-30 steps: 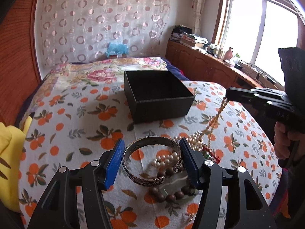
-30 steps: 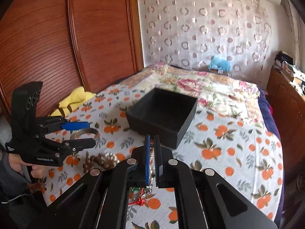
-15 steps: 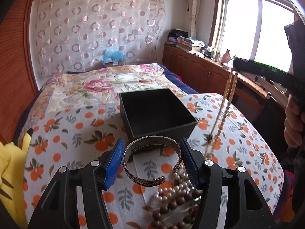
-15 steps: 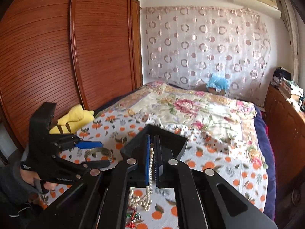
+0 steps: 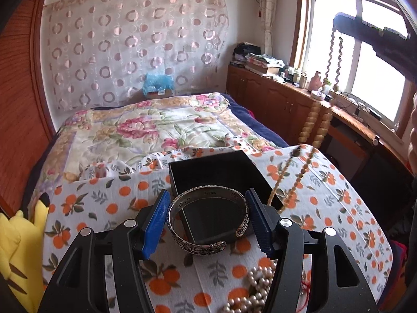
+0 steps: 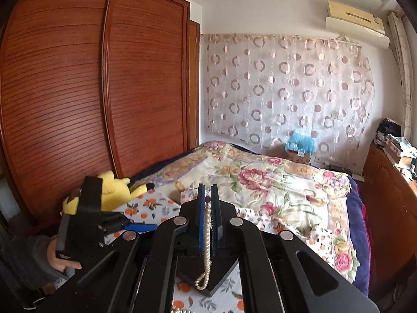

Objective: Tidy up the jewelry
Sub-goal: 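Lower the bangle into the black box with the left tool while the right tool drops the pearls in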

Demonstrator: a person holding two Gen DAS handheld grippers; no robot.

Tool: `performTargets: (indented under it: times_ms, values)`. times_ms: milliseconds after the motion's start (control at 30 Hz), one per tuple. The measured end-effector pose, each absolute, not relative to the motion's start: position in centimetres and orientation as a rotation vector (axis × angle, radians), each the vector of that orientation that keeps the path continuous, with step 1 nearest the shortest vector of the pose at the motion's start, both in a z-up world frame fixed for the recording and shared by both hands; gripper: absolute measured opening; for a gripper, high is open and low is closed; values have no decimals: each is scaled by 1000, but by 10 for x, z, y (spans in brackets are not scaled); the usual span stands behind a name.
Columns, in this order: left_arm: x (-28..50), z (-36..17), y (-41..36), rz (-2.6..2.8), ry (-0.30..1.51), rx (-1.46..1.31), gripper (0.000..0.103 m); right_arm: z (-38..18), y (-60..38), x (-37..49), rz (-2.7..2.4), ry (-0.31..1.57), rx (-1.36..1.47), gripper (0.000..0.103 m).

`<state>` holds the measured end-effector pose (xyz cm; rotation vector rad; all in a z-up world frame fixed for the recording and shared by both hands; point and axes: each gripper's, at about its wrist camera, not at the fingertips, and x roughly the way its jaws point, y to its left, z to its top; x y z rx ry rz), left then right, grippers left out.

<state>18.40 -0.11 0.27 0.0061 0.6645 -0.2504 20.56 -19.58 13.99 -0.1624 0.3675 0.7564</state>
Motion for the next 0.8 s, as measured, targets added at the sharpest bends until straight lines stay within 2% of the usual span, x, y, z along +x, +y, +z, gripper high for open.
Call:
performTargets:
  times_ms: [233,567,800]
  values:
    - [207,-7,-5,-243,694,9,57,130,-193,226,790,404,-155,5]
    - [230,-25,-15,-255,739,30,57,41,-176,251,775,598,-157,5]
    - [237,-28,-16,-254,741,29,57,17,-177,257,753,646,-135,6]
